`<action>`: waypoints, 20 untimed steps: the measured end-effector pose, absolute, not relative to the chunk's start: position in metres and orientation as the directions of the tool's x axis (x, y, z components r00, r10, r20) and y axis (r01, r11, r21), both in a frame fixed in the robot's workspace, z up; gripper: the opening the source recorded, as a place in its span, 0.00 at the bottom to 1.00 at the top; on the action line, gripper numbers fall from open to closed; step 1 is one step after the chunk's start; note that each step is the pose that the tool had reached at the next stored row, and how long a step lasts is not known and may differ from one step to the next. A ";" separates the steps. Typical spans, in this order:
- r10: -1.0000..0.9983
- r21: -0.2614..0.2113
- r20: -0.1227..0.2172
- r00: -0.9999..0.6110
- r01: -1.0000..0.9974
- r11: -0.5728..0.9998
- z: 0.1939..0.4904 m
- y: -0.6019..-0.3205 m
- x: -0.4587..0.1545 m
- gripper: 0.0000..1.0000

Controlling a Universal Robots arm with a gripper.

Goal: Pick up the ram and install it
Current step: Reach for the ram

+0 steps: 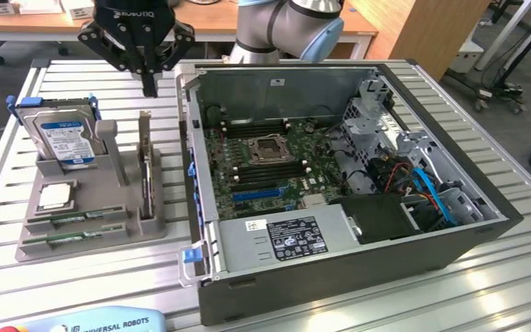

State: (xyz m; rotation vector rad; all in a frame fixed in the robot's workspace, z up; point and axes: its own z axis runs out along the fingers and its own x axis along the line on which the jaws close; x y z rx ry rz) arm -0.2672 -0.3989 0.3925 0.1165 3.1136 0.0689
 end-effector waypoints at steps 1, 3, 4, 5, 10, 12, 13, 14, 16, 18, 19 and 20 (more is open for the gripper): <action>0.075 0.045 -0.023 -0.997 0.074 0.996 0.392 -0.399 -0.269 0.10; 0.075 0.045 -0.023 -0.997 0.074 0.996 0.392 -0.399 -0.274 0.10; 0.075 0.045 -0.023 -0.997 0.074 0.996 0.392 -0.399 -0.277 0.10; 0.075 0.045 -0.023 -0.997 0.074 0.996 0.392 -0.399 -0.280 0.10; 0.075 0.045 -0.023 -0.997 0.074 0.996 0.392 -0.399 -0.292 0.10; 0.075 0.045 -0.023 -0.997 0.074 0.996 0.392 -0.399 -0.297 0.10; 0.075 0.045 -0.023 -0.997 0.074 0.996 0.392 -0.399 -0.299 0.10; 0.075 0.045 -0.023 -0.997 0.074 0.996 0.392 -0.399 -0.301 0.10; 0.075 0.045 -0.023 -0.997 0.074 0.996 0.392 -0.399 -0.306 0.10; 0.075 0.045 -0.023 -0.997 0.074 0.996 0.392 -0.399 -0.311 0.10; 0.075 0.045 -0.023 -0.997 0.074 0.996 0.392 -0.399 -0.313 0.10; 0.075 0.045 -0.023 -0.997 0.074 0.996 0.392 -0.399 -0.315 0.10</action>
